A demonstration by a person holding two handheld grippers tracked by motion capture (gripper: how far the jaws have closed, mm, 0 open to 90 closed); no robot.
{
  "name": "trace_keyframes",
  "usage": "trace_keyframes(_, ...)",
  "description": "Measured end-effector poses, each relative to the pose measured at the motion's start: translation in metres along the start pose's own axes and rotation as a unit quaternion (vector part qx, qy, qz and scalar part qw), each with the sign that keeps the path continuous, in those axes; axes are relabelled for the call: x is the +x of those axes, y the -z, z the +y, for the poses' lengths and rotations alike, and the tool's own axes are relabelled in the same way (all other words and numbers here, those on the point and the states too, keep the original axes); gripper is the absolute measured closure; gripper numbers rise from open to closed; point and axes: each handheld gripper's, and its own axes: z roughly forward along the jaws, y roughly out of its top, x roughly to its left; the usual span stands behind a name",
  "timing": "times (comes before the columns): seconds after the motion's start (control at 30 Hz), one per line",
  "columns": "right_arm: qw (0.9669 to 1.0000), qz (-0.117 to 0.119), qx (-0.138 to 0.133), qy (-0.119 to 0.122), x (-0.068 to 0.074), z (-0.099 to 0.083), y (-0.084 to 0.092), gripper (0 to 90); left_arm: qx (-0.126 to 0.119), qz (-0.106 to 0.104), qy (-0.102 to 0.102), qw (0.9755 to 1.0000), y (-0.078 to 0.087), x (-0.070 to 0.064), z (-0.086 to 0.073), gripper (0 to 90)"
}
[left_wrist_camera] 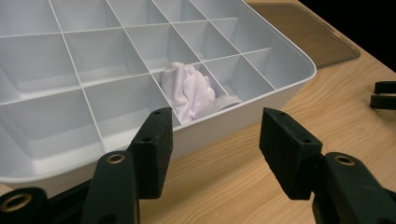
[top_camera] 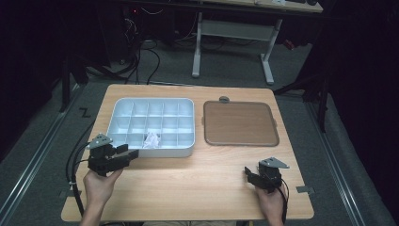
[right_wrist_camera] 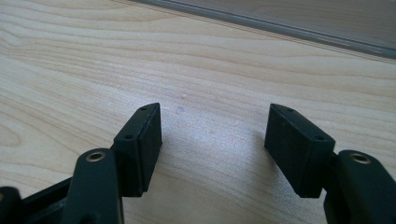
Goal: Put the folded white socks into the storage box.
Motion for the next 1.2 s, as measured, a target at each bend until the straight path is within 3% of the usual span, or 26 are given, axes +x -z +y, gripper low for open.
trace_keyframes(1.2, 1.0000, 0.000, 0.000, -0.001, 0.000, 0.000, 0.000, 37.0, 0.008, -0.010, 0.018, 0.9998, 0.003, 0.002, -0.036, 44.1)
